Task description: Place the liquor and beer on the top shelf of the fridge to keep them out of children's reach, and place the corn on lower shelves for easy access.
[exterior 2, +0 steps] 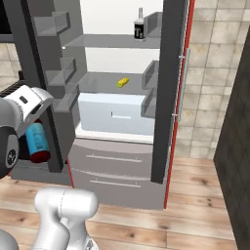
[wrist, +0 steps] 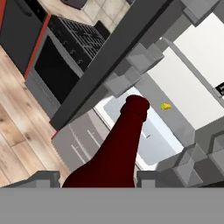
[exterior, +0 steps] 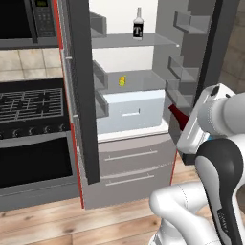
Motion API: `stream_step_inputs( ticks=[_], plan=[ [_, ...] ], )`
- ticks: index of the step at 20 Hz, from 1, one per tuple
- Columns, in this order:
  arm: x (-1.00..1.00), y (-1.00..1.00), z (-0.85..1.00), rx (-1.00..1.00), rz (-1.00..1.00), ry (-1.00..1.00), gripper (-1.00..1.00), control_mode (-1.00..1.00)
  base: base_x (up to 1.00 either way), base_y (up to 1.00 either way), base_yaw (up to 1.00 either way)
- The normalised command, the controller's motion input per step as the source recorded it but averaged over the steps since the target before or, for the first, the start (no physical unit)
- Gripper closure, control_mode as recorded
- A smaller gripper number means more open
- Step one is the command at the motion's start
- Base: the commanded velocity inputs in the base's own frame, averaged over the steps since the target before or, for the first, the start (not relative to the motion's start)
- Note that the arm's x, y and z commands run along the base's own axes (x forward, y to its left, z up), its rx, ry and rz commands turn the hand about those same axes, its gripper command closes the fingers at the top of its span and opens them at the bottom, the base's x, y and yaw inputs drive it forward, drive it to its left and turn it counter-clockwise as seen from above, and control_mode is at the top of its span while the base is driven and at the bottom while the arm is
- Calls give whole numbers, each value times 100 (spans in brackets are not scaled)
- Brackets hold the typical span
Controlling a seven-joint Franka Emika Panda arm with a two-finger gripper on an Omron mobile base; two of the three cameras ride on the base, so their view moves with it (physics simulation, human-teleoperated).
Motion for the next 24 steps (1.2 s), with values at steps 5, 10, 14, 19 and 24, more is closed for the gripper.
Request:
stream_step_inputs(
  ticks=[5,10,14,19,24],
  plan=[
    [0,0,0,0,0,0,100,100,35,0,0],
    [0,0,0,0,0,0,100,100,50,-2,0],
    [0,0,0,0,0,0,100,100,58,-6,0],
    [0,0,0,0,0,0,100,100,66,-5,0],
    [0,0,0,0,0,0,100,100,68,-5,0]
  ],
)
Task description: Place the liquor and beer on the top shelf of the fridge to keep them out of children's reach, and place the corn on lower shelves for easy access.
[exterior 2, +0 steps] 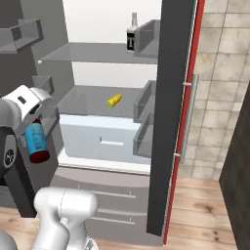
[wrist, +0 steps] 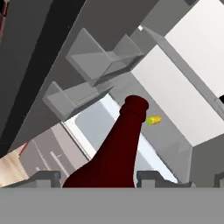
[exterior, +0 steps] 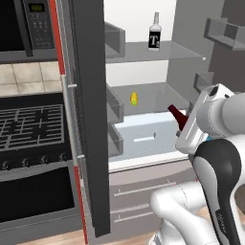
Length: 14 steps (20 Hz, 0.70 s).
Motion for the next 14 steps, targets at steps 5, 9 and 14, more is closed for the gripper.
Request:
stream_step_inputs(
  ticks=[5,9,14],
  plan=[
    [0,0,0,0,0,0,100,100,62,-10,0],
    [0,0,0,0,0,0,100,100,49,-21,0],
    [0,0,0,0,0,0,100,100,42,-22,0]
  ],
)
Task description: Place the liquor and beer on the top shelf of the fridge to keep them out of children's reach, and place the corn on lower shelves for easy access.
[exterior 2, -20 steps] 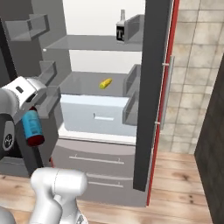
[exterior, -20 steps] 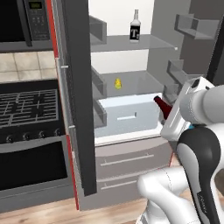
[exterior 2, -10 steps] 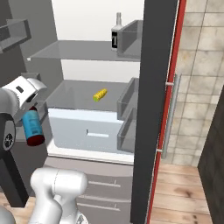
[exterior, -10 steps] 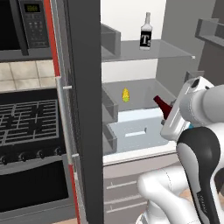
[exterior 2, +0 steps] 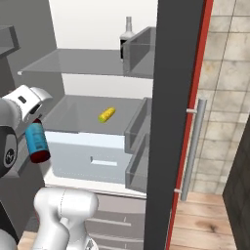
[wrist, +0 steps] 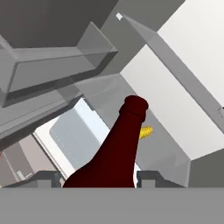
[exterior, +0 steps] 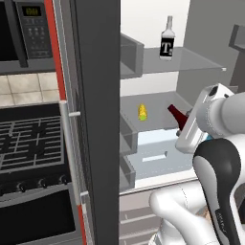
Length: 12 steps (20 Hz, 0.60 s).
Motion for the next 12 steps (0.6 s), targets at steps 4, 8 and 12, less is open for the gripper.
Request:
stream_step_inputs(
  ticks=[4,8,12],
  plan=[
    [0,0,0,0,0,0,100,100,25,-20,0],
    [9,-14,0,0,0,-6,100,-100,0,0,0],
    [0,-17,0,0,0,-13,100,-100,0,0,0]
  ],
)
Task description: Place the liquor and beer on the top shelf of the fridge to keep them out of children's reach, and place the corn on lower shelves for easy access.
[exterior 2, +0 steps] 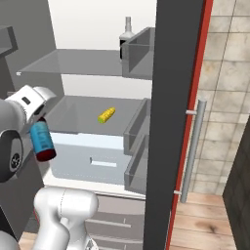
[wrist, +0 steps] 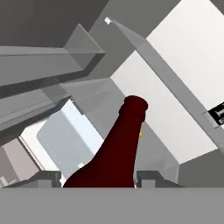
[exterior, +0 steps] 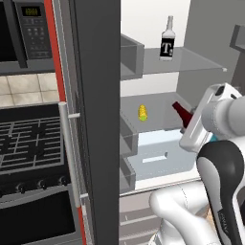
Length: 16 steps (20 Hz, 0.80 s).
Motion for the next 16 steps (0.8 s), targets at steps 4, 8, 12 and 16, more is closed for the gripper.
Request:
stream_step_inputs(
  ticks=[4,8,12,16],
  plan=[
    [0,-3,0,0,0,-17,100,-100,0,0,0],
    [0,0,19,0,-1,-16,100,-100,0,0,0],
    [0,0,35,0,-4,-11,100,-100,0,0,0],
    [0,0,34,0,-7,-3,100,-100,0,0,0]
  ],
)
